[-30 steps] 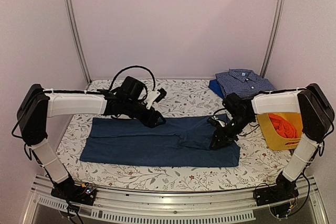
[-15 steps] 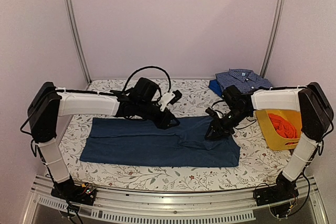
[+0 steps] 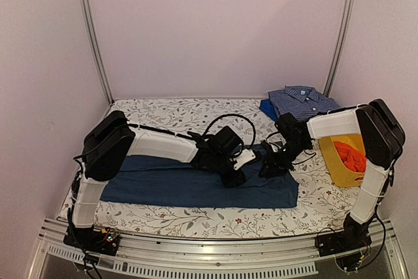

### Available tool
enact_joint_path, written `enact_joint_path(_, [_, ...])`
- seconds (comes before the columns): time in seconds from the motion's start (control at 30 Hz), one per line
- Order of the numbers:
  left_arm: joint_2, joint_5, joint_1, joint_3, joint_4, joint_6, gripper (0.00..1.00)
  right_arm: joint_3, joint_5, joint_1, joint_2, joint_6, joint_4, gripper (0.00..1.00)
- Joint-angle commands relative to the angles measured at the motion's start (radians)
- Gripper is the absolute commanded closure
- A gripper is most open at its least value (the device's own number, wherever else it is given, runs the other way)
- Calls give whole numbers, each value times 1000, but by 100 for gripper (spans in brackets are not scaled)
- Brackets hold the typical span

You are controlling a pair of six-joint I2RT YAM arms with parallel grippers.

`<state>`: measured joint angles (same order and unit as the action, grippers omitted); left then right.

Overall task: Fold and stack the mixed laundry pile
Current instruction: Smooth out the rectangle-folded T-shirt at the center of the board.

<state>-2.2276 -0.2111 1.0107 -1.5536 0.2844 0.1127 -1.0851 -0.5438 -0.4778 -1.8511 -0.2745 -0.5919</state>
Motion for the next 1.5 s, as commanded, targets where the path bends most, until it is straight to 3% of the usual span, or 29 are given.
enact_joint_path(0.0, [59, 29, 78, 87, -4, 124, 64, 48, 5, 26, 58, 1, 13, 70])
enact_joint_path(0.17, [125, 61, 82, 223, -70, 147, 64, 48, -26, 36, 71, 12, 33, 65])
enact_joint_path(0.37, [152, 107, 83, 256, -104, 181, 64, 8, -120, 37, 69, 5, 75, 59])
enact_joint_path(0.77, [121, 163, 87, 223, -82, 186, 64, -63, -160, 24, -90, 63, -1, 67])
enact_joint_path(1.07, [128, 166, 87, 245, -93, 172, 64, -24, -157, -7, -57, 72, -42, 62])
enact_joint_path(1.47, [144, 196, 85, 265, -96, 169, 64, 50, -255, -8, 94, 144, -129, 64])
